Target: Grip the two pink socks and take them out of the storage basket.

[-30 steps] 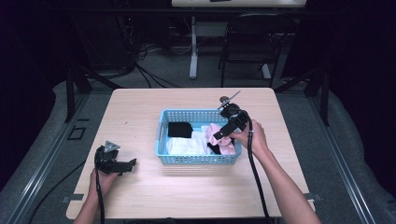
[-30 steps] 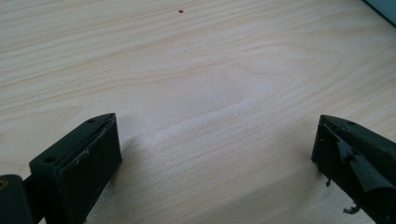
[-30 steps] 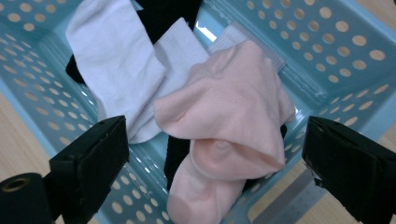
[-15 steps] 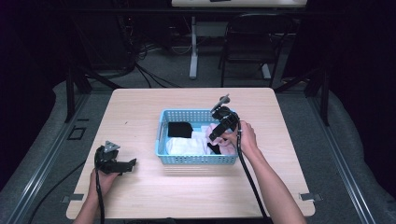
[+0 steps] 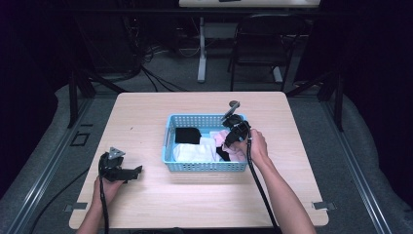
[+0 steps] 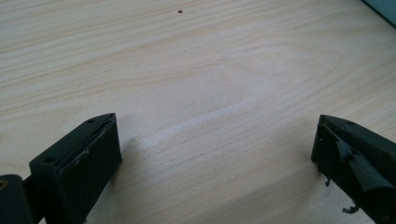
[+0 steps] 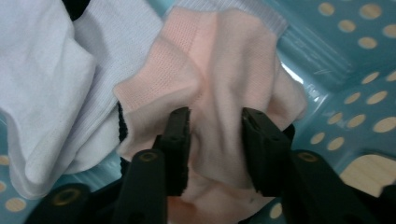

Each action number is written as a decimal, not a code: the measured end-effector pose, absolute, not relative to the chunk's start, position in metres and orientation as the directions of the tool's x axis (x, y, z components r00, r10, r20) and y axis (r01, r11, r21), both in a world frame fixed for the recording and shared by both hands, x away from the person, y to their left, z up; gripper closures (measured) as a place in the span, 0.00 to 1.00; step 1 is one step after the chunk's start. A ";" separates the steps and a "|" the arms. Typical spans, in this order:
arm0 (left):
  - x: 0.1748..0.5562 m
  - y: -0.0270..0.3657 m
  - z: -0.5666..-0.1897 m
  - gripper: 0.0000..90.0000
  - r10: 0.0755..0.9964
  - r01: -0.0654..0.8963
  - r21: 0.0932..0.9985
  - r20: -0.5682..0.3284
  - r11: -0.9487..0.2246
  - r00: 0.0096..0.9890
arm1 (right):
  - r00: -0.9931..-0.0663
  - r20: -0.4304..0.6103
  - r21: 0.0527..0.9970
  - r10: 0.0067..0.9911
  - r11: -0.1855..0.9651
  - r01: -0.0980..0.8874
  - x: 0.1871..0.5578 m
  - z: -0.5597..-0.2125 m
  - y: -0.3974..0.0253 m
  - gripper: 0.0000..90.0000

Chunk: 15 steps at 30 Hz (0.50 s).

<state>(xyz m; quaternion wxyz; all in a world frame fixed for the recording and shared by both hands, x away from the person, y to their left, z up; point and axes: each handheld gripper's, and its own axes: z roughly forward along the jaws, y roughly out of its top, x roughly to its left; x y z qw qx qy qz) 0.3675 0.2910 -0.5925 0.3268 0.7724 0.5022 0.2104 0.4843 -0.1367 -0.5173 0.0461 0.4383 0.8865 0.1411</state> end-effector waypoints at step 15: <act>0.367 0.291 -0.593 0.01 0.913 0.638 0.716 -0.003 -0.282 0.407 | -0.625 0.085 0.373 0.776 0.556 0.742 0.471 -0.481 -0.148 0.88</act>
